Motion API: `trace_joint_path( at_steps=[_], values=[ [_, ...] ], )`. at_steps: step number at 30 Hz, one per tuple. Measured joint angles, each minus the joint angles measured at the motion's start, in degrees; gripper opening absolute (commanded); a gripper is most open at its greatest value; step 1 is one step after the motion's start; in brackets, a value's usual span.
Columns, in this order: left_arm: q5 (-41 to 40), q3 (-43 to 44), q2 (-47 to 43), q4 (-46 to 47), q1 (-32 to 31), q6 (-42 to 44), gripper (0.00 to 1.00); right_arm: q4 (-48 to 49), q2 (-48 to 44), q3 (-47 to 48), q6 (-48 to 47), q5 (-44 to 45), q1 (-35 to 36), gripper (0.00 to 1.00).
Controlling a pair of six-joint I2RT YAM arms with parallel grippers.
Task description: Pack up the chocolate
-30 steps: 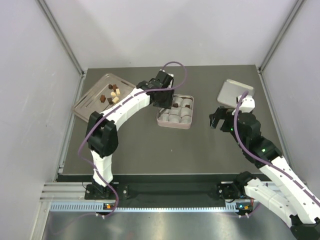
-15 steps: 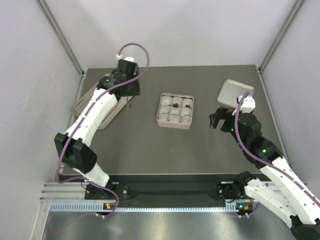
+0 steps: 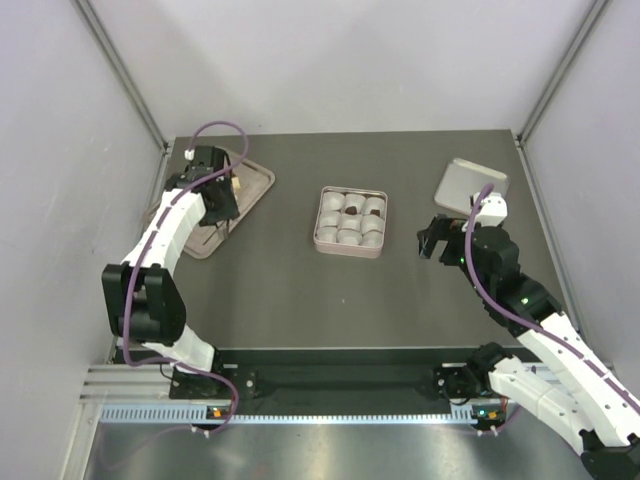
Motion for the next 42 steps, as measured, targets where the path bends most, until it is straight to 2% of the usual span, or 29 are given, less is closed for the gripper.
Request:
trace_joint_path(
  at_steps=[18, 42],
  values=[
    [4.13, -0.37, 5.6, 6.84, 4.37, 1.38, 0.51, 0.04, 0.55, -0.02, -0.63, 0.52, 0.0, 1.0],
    [4.39, 4.98, 13.31, 7.63, 6.6, 1.55, 0.49, 1.05, 1.92, -0.94, -2.73, 2.6, 0.0, 1.0]
  ],
)
